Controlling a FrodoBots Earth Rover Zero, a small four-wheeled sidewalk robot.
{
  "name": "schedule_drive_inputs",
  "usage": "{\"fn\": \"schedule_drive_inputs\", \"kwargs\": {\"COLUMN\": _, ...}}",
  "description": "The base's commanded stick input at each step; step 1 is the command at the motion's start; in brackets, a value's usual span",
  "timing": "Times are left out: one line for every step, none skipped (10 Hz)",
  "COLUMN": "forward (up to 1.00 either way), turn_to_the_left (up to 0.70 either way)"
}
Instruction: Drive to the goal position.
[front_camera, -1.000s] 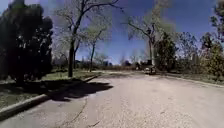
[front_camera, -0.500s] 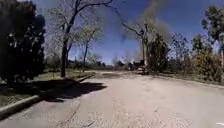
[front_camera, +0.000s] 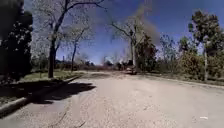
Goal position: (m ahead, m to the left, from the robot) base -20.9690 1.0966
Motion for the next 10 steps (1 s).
{"fn": "schedule_drive_inputs", "kwargs": {"forward": 0.0, "turn_to_the_left": -0.85}}
{"fn": "schedule_drive_inputs", "kwargs": {"forward": 0.0, "turn_to_the_left": -0.85}}
{"fn": "schedule_drive_inputs", "kwargs": {"forward": 0.0, "turn_to_the_left": -0.85}}
{"fn": "schedule_drive_inputs", "kwargs": {"forward": 0.0, "turn_to_the_left": -0.85}}
{"fn": "schedule_drive_inputs", "kwargs": {"forward": 0.0, "turn_to_the_left": -0.85}}
{"fn": "schedule_drive_inputs", "kwargs": {"forward": 0.0, "turn_to_the_left": -0.85}}
{"fn": "schedule_drive_inputs", "kwargs": {"forward": 0.0, "turn_to_the_left": -0.85}}
{"fn": "schedule_drive_inputs", "kwargs": {"forward": 0.0, "turn_to_the_left": -0.85}}
{"fn": "schedule_drive_inputs", "kwargs": {"forward": 0.0, "turn_to_the_left": -0.85}}
{"fn": "schedule_drive_inputs", "kwargs": {"forward": 0.0, "turn_to_the_left": -0.85}}
